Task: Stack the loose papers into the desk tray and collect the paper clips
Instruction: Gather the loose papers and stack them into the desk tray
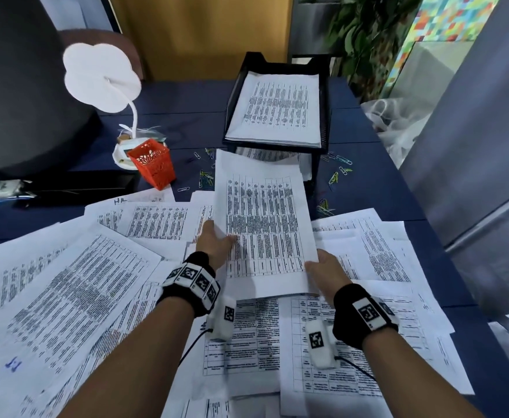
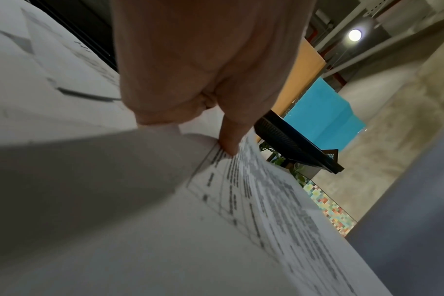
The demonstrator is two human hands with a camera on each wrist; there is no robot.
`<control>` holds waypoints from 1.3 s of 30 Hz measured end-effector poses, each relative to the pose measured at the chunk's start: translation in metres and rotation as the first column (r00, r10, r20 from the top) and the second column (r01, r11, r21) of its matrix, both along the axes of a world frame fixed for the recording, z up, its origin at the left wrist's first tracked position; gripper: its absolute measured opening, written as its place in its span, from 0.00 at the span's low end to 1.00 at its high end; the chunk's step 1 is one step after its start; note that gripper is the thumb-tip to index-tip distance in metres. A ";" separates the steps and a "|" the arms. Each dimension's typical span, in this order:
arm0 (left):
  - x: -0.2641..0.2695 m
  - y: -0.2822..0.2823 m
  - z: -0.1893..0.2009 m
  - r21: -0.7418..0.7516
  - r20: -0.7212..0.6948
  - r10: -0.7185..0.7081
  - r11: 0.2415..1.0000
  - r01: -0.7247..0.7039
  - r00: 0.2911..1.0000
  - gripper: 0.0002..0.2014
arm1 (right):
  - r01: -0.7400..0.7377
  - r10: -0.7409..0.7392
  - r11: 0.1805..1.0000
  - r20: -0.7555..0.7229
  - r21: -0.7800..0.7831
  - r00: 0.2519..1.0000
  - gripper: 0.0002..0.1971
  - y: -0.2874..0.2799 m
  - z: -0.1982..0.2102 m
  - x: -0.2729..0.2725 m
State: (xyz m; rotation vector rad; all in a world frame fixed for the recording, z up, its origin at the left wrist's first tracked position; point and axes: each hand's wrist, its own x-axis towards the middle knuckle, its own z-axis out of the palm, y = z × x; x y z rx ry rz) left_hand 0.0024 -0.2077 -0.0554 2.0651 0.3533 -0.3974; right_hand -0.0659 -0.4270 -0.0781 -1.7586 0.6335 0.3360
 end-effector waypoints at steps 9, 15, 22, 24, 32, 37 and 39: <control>0.002 0.003 -0.005 -0.196 -0.033 0.032 0.980 -0.038 0.999 0.25 | 0.156 -0.156 0.983 -0.005 0.092 0.988 0.17 -0.003 0.004 0.012; 0.003 0.008 -0.001 -0.325 -0.152 -0.042 0.946 -0.009 0.988 0.25 | 0.195 -0.197 0.979 0.040 0.060 0.979 0.14 -0.006 0.017 0.043; 0.037 0.002 0.007 -0.300 -0.026 0.028 0.953 -0.035 0.999 0.23 | 0.096 -0.099 0.954 -0.005 0.285 0.995 0.18 -0.007 0.037 0.074; 0.047 0.000 0.010 -0.294 0.013 0.034 0.955 -0.029 0.999 0.17 | 0.045 -0.041 0.945 -0.021 0.324 0.999 0.21 -0.008 0.040 0.081; 0.079 -0.007 0.010 -0.407 0.043 0.116 0.909 -0.089 0.992 0.14 | 0.236 -0.272 0.893 0.043 0.382 0.961 0.26 -0.010 0.036 0.135; 0.083 0.001 0.004 0.081 -0.020 -0.211 0.974 0.212 0.977 0.31 | 0.296 -0.391 0.795 0.074 0.529 0.917 0.26 -0.012 0.030 0.170; 0.081 0.002 0.002 0.336 -0.120 -0.380 0.854 0.398 0.917 0.35 | 0.332 -0.465 0.730 0.078 0.597 0.882 0.24 -0.012 0.029 0.180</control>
